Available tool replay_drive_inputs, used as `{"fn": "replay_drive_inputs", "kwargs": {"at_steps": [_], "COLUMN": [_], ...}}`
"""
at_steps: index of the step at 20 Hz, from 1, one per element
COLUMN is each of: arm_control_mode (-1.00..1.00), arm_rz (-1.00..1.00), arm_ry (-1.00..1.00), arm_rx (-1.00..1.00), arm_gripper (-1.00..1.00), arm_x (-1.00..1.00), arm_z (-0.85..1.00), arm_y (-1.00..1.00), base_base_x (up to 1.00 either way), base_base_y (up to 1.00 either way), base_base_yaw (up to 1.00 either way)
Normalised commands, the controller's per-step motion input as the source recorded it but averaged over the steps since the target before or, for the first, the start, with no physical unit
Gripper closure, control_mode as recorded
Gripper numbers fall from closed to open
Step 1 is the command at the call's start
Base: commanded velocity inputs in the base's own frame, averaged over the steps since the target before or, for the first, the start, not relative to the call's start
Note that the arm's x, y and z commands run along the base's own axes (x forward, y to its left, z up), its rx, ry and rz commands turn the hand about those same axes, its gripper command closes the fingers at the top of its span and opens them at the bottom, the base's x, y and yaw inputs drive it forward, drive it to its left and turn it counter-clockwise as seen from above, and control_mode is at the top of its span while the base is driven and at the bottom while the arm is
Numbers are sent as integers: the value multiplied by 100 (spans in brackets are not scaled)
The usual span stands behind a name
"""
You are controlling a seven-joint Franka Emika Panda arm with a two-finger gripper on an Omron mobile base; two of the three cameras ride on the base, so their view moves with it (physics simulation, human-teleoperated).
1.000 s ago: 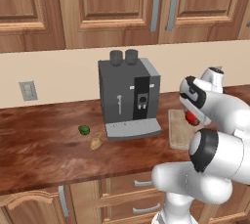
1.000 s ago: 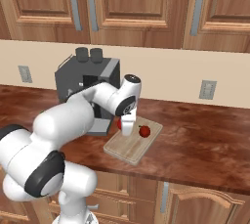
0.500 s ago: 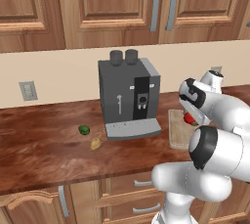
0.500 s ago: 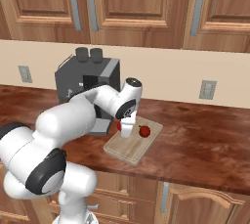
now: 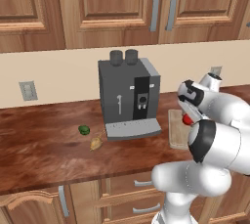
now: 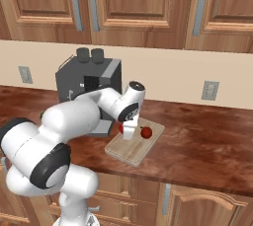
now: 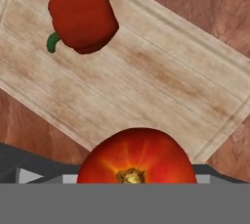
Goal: Place the avocado, onion, tomato, and bell pepper on the cutting board.
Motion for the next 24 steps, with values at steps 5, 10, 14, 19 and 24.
{"fn": "replay_drive_inputs", "kwargs": {"at_steps": [5, 10, 14, 19, 24], "arm_control_mode": [-100, -100, -100, -100, -100], "arm_rz": [-2, -1, -1, -4, -4], "arm_ry": [1, 0, 0, 0, 1], "arm_rx": [2, 5, 2, 0, 0], "arm_gripper": [100, 100, 100, 100, 100], "arm_x": [14, 7, 18, 34, 28], "arm_z": [-9, 0, -7, -18, -16], "arm_y": [-9, -19, -8, 0, 0], "base_base_x": [0, 0, 0, 0, 0], "base_base_y": [0, 0, 0, 0, 0], "base_base_yaw": [0, 0, 0, 0, 0]}}
